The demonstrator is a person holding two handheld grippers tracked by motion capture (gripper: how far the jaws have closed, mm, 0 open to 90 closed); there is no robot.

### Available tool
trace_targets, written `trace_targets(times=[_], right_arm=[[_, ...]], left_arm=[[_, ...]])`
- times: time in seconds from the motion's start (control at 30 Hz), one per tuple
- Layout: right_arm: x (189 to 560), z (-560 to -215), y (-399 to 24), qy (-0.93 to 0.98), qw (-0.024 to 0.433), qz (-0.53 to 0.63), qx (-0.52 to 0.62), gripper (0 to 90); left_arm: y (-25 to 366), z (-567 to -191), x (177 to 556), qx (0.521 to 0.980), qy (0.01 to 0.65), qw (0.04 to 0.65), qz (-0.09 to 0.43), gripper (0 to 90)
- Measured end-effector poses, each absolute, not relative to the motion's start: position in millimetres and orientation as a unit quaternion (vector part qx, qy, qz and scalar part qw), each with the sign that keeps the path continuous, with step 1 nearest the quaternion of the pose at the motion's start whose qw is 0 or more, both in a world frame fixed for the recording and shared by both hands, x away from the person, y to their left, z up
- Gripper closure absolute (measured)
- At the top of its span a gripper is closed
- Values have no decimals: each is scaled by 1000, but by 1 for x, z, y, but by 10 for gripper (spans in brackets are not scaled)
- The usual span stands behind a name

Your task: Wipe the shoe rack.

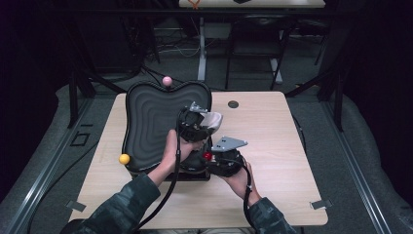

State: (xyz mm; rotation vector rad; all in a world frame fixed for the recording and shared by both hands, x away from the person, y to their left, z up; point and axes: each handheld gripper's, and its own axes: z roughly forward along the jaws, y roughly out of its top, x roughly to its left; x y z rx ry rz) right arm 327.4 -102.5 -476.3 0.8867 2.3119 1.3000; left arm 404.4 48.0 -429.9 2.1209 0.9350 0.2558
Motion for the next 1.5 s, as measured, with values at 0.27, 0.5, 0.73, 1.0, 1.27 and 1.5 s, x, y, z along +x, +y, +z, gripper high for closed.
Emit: trace_targets(times=[0.27,0.5,0.73,1.0,1.27,1.5], right_arm=[[316,-469,-113,811,181,439,341,425],[314,-476,-121,807,168,431,369,324],[313,-479,-115,810,164,426,367,308],[312,-479,-113,806,172,432,365,307],[317,-476,-110,806,182,446,344,412],[320,-478,-103,813,183,446,327,588]], left_arm=[[50,-435,395,843,361,389,90,825],[56,-442,390,843,363,390,76,828],[59,-446,387,845,362,388,69,829],[57,-443,388,849,355,383,82,829],[54,-434,402,850,351,381,96,826],[50,-425,415,849,349,380,110,823]])
